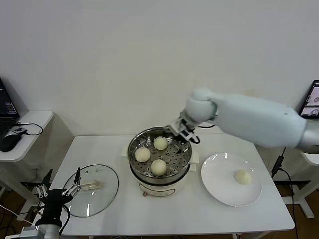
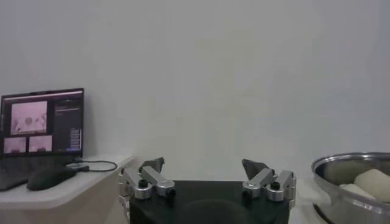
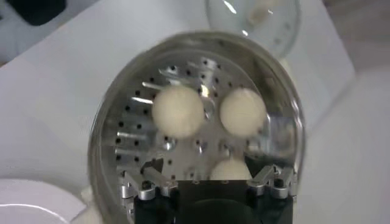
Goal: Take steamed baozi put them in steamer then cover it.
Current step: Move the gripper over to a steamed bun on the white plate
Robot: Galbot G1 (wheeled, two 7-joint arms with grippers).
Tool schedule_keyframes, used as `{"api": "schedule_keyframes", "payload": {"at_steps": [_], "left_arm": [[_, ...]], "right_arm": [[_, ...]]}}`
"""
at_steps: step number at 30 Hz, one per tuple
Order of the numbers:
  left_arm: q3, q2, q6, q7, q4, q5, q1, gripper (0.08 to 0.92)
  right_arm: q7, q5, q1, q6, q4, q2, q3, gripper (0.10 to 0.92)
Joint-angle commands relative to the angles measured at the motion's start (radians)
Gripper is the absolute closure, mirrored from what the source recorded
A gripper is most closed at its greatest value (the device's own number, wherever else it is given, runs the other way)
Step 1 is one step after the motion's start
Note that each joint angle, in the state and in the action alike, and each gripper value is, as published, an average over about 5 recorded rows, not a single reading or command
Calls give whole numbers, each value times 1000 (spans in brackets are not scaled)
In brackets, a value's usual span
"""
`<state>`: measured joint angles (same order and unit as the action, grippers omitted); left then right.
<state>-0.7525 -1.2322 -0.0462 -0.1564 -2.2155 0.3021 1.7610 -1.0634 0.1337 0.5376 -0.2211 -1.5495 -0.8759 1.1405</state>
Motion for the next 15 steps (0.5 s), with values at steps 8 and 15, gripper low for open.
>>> {"api": "schedule_keyframes", "payload": {"at_steps": [8,15], "left_arm": [[27,21,0,3,12,-6,-9,177],[25,23,1,3,12,-9,-4,177]], "right_arm": [[-38,-118,-266,-57,-102,540,-201,203],[-44,-270,-647,-1,-40,569,-492,203]]}}
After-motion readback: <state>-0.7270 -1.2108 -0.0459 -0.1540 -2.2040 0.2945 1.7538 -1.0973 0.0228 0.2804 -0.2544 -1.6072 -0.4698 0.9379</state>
